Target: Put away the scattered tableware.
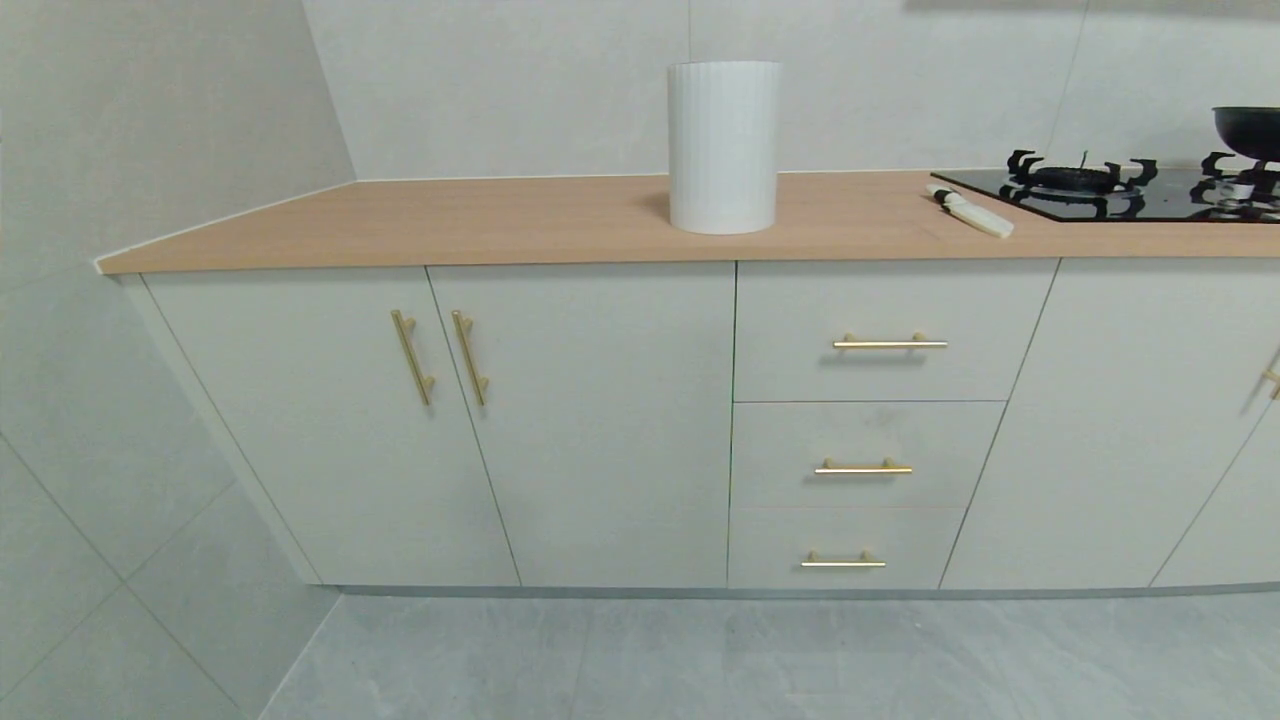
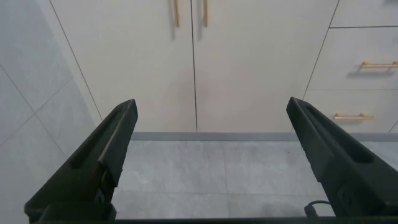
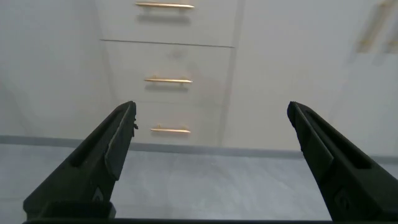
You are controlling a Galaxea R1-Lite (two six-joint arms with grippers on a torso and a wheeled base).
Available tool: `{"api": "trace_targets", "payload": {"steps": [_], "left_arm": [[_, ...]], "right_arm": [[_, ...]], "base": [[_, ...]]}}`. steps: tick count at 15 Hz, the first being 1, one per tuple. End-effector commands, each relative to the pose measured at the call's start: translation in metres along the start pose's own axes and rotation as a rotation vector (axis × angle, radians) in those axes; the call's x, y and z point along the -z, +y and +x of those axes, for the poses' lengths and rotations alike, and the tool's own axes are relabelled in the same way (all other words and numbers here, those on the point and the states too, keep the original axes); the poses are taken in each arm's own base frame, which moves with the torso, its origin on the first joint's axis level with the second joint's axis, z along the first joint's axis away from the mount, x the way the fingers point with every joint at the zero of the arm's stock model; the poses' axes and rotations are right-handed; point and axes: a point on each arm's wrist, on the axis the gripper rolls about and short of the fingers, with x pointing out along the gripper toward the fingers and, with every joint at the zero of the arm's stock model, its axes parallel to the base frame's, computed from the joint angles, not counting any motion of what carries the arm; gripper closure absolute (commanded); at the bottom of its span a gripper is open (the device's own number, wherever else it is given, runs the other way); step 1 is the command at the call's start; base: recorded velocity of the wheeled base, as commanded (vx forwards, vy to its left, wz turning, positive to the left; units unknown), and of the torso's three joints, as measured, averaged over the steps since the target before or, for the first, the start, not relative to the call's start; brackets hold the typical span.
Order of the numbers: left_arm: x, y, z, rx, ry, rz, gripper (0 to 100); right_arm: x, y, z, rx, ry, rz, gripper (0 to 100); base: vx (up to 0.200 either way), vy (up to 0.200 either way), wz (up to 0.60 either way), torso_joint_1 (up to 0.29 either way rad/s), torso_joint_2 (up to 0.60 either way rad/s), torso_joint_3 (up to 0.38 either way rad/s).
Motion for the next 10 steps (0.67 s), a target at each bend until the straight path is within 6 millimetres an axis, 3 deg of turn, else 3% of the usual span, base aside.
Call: {"api": "trace_targets", "payload": {"steps": [1, 10], "left_arm": [[0.0000, 0.0000, 0.0001, 0.000, 0.001, 0.000, 0], [0.0003, -0.0001, 0.0000, 0.004, 0.003, 0.020, 0]], "right_arm": [[0.0058, 0.0002, 0.0018, -0.003, 0.022, 0.002, 0], [0.0059, -0.0003, 0.0017, 0.018, 0.020, 0.028, 0]], "base": [[0.000, 0.000, 0.00, 0.000, 0.00, 0.000], [0.000, 0.000, 0.00, 0.000, 0.00, 0.000]]}}
